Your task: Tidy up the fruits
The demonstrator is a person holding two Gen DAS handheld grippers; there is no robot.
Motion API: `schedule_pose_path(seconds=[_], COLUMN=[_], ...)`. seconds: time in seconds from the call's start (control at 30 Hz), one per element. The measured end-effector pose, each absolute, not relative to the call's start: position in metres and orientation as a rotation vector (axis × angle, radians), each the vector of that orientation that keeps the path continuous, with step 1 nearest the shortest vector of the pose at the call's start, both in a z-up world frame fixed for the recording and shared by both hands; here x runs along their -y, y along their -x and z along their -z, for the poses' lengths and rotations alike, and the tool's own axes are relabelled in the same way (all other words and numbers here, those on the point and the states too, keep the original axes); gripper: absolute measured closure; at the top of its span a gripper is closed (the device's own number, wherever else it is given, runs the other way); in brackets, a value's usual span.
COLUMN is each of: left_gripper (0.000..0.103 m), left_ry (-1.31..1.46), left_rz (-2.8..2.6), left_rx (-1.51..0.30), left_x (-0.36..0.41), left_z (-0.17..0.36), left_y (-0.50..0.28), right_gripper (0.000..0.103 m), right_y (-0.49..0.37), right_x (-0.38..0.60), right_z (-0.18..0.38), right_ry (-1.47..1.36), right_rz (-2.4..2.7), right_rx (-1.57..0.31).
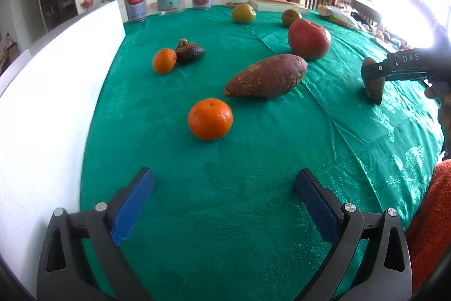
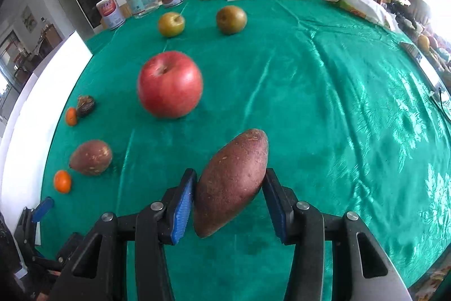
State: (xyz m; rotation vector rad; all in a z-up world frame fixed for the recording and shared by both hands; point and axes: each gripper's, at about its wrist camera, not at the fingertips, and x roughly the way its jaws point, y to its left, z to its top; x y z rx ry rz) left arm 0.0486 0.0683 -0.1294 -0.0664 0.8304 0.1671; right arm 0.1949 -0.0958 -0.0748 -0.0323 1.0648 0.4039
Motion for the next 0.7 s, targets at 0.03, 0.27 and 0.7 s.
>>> schedule_pose_path(seconds=[0.03, 0.27, 0.7], left_gripper=[0.002, 0.002, 0.004], left_ry=[0.066, 0.064, 0.162], left_rz=[-0.164, -0.157, -0.053], left_rx=[-0.831, -0.844, -0.912], left_x=[-0.069, -0.069, -0.082], left_z=[0.130, 0.130, 0.120], left_y=[-0.049, -0.050, -0.061], right_gripper=[0.044, 0.021, 0.011], right_y=[-0.195, -0.147, -0.105], right_x=[0.101, 0.124, 0.121], right_z=[0.076, 0.056, 0.039], right_ry=[-0.008, -0.088, 0.021], right_rz=[-0.407, -0.338, -0.284], right_rx=[-1.071, -1.015, -0.846])
